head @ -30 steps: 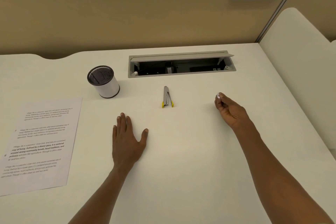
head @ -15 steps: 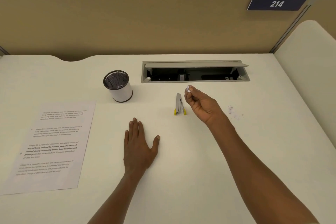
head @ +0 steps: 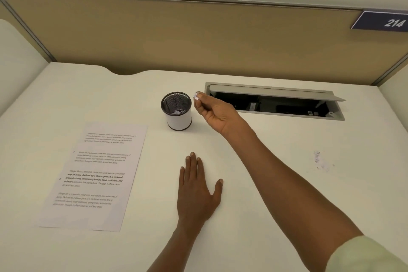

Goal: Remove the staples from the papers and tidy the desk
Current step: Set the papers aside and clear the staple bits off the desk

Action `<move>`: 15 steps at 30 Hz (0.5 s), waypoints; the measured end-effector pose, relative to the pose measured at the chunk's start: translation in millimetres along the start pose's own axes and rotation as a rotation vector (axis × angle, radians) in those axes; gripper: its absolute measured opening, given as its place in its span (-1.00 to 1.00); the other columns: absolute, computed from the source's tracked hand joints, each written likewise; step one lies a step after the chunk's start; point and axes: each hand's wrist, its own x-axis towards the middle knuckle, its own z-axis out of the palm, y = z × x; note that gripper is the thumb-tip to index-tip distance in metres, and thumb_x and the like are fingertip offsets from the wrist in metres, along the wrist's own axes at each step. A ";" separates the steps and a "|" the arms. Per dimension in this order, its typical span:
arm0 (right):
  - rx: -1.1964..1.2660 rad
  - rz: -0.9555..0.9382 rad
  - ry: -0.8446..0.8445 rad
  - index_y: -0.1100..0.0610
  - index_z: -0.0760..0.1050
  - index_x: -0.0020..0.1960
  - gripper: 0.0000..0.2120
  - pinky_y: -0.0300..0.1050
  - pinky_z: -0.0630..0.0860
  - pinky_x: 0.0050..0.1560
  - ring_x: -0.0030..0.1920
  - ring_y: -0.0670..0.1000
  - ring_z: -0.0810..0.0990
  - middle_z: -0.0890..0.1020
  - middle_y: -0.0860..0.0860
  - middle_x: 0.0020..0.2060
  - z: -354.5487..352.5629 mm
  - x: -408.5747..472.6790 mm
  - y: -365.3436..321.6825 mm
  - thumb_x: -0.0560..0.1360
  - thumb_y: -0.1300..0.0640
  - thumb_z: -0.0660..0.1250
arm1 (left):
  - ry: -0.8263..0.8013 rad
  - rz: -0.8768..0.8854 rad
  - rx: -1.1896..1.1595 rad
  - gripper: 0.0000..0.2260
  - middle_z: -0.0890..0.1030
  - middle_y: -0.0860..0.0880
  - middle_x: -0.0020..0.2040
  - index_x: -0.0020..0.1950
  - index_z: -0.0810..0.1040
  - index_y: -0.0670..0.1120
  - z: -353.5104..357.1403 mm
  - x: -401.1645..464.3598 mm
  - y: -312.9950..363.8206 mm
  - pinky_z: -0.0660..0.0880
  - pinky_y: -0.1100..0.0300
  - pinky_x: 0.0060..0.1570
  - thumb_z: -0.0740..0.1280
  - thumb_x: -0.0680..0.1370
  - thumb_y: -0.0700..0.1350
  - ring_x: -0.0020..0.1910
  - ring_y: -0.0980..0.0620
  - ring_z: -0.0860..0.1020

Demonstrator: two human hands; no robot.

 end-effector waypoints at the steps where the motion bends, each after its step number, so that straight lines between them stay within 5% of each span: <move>1: -0.036 -0.007 0.016 0.42 0.55 -0.09 -0.95 -0.24 0.63 -0.25 -0.14 0.08 0.61 0.64 0.21 -0.19 5.9 6.0 3.1 0.48 0.47 0.31 | 0.001 0.001 -0.005 -0.22 -0.10 -0.05 0.66 0.64 0.03 -0.16 0.0 -0.1 0.0 -0.12 0.08 0.59 0.04 0.59 0.31 0.63 0.05 -0.19; 6: -0.459 -0.134 0.094 0.48 0.55 -0.08 -0.93 -0.24 0.62 -0.16 -0.25 0.04 0.60 0.61 0.18 -0.26 28.3 27.3 12.6 0.44 0.49 0.37 | 0.029 0.002 -0.020 -0.24 -0.01 -0.09 0.66 0.62 0.11 -0.18 1.7 -1.1 0.4 -0.07 0.06 0.57 0.10 0.59 0.28 0.64 0.00 -0.09; 11: -1.229 -0.387 0.207 0.42 0.63 -0.14 -0.94 -0.23 0.61 -0.35 -0.45 -0.02 0.61 0.62 0.12 -0.39 44.2 37.3 15.1 0.41 0.44 0.39 | 0.032 0.004 -0.030 -0.25 -0.01 -0.08 0.66 0.63 0.11 -0.18 3.0 -0.4 -0.5 -0.06 0.05 0.57 0.11 0.59 0.28 0.64 0.00 -0.10; 13: -1.554 -0.434 0.171 0.35 0.64 -0.10 -0.91 -0.09 0.64 -0.13 -0.22 0.09 0.69 0.68 0.17 -0.24 49.3 40.2 14.3 0.43 0.36 0.38 | 0.037 0.004 -0.038 -0.25 0.01 -0.09 0.66 0.62 0.14 -0.19 3.7 -0.1 -0.2 -0.05 0.05 0.56 0.13 0.58 0.27 0.64 -0.01 -0.07; 15: -1.847 -0.439 0.152 0.26 0.64 0.00 -0.86 -0.17 0.54 -0.12 -0.02 0.12 0.65 0.69 0.14 -0.08 54.6 37.2 12.9 0.46 0.29 0.40 | 0.042 0.006 -0.040 -0.25 0.03 -0.10 0.65 0.61 0.15 -0.19 4.2 -0.3 -0.3 -0.04 0.04 0.56 0.14 0.58 0.26 0.64 -0.02 -0.06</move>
